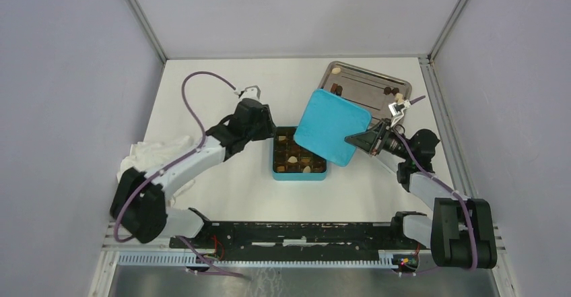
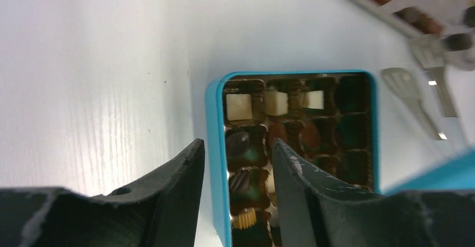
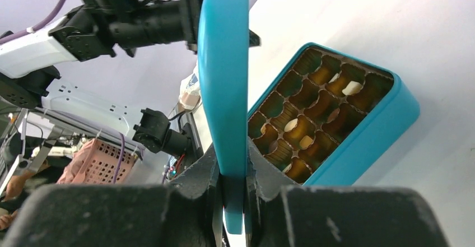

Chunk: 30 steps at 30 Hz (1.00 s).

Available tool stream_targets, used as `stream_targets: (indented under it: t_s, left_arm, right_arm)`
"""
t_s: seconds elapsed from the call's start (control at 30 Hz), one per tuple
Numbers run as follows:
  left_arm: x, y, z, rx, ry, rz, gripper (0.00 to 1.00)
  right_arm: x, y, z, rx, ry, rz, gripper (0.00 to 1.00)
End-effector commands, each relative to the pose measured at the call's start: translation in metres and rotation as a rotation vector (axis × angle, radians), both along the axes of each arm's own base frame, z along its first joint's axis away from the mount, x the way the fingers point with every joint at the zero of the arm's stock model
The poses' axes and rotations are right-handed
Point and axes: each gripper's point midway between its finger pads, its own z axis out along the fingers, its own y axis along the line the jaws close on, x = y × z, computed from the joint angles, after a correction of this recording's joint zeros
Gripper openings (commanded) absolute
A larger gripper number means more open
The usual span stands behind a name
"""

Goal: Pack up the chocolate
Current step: Close the box lid on the packing box.

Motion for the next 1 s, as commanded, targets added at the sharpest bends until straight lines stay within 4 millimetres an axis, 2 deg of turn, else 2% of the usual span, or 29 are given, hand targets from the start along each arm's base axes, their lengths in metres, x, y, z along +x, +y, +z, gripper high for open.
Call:
stream_targets:
  t_s: [0.0,0.1,0.17,0.23,0.37,0.43,0.53,0.67,0.83,0.97]
  left_arm:
    - [-0.016,0.020,0.053,-0.037,-0.169,-0.018,0.57]
    - [-0.039,0.034,0.074,-0.085,-0.249,-0.035,0.59]
    - [-0.056,0.037,0.091,-0.168,-0.316,-0.052,0.62]
    - [-0.077,0.038,0.117,-0.286,-0.423,-0.098,0.69]
    - [-0.106,0.039,0.143,-0.445,-0.560,-0.160,0.93]
    - [-0.111,0.043,0.146,-0.471,-0.585,-0.155,0.99]
    - [-0.113,0.046,0.141,-0.459,-0.573,-0.148,1.00]
    - [-0.109,0.044,0.122,-0.439,-0.506,-0.130,0.98]
    - [-0.107,0.036,0.101,-0.461,-0.444,-0.126,0.92]
    - [-0.108,0.033,0.092,-0.473,-0.430,-0.135,0.92]
  right_arm:
    - [0.003,0.003,0.030,-0.044,-0.148,0.057,0.00]
    - [0.005,0.007,0.033,-0.059,-0.131,0.107,0.00]
    - [0.009,0.010,0.027,-0.083,-0.090,0.150,0.00]
    - [0.015,0.012,0.020,-0.115,-0.043,0.180,0.00]
    - [0.008,0.039,0.004,-0.190,0.017,0.308,0.00]
    - [0.003,0.052,-0.001,-0.207,0.042,0.364,0.00]
    - [0.001,0.067,-0.010,-0.209,0.092,0.409,0.00]
    - [0.001,0.079,-0.016,-0.179,0.166,0.446,0.00]
    - [0.000,0.091,-0.012,-0.119,0.207,0.459,0.00]
    - [-0.004,0.094,-0.003,-0.077,0.208,0.458,0.00]
